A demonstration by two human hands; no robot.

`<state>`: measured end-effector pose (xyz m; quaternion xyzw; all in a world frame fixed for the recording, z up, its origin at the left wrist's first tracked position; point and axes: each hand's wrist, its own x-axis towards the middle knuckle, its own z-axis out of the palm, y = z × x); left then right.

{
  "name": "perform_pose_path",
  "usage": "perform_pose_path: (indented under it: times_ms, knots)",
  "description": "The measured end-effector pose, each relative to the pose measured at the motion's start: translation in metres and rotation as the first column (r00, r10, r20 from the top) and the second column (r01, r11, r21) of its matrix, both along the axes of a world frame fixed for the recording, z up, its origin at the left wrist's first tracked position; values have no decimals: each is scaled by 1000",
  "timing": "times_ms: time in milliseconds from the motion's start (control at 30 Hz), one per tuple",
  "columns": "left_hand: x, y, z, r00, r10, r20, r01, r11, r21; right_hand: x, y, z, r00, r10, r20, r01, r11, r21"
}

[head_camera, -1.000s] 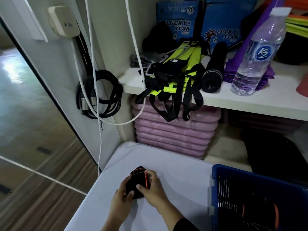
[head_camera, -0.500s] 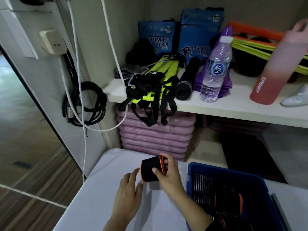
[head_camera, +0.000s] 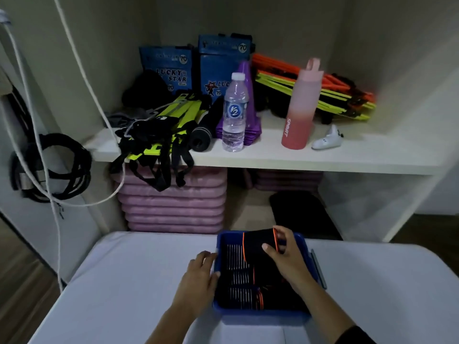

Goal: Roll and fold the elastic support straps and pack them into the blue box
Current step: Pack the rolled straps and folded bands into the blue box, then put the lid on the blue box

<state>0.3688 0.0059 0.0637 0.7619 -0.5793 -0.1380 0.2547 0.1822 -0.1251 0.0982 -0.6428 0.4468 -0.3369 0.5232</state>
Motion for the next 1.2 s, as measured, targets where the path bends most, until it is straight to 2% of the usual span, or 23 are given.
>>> perform_pose_path:
  times_ms: [300, 400, 500, 667, 867, 1067, 1200]
  knots:
    - [-10, -1, -8, 1000, 15, 4, -15, 999, 43, -31, -3, -58, 993, 105, -59, -89, 971, 221]
    - [-12, -1, -8, 1000, 22, 14, -23, 999, 49, -34, -7, -57, 969, 187, -159, -146, 960, 238]
    - [-14, -2, -11, 999, 41, -8, -40, 998, 46, -36, -10, -57, 939, 237, -249, -189, 961, 202]
    - [-16, -3, -13, 999, 51, -13, -50, 998, 43, -38, -8, -58, 907, 181, -380, -173, 983, 56]
    - [-18, -3, -12, 998, 61, -5, -61, 998, 33, -38, -6, -57, 887, 224, -403, -232, 972, 29]
    - [-18, -3, -5, 997, 64, 51, -67, 995, 71, -39, 2, -50, 890, 147, -433, -165, 986, -5]
    - [-25, -12, 14, 988, 109, 111, -114, 993, 43, -48, 8, -37, 867, 104, -488, -180, 977, -111]
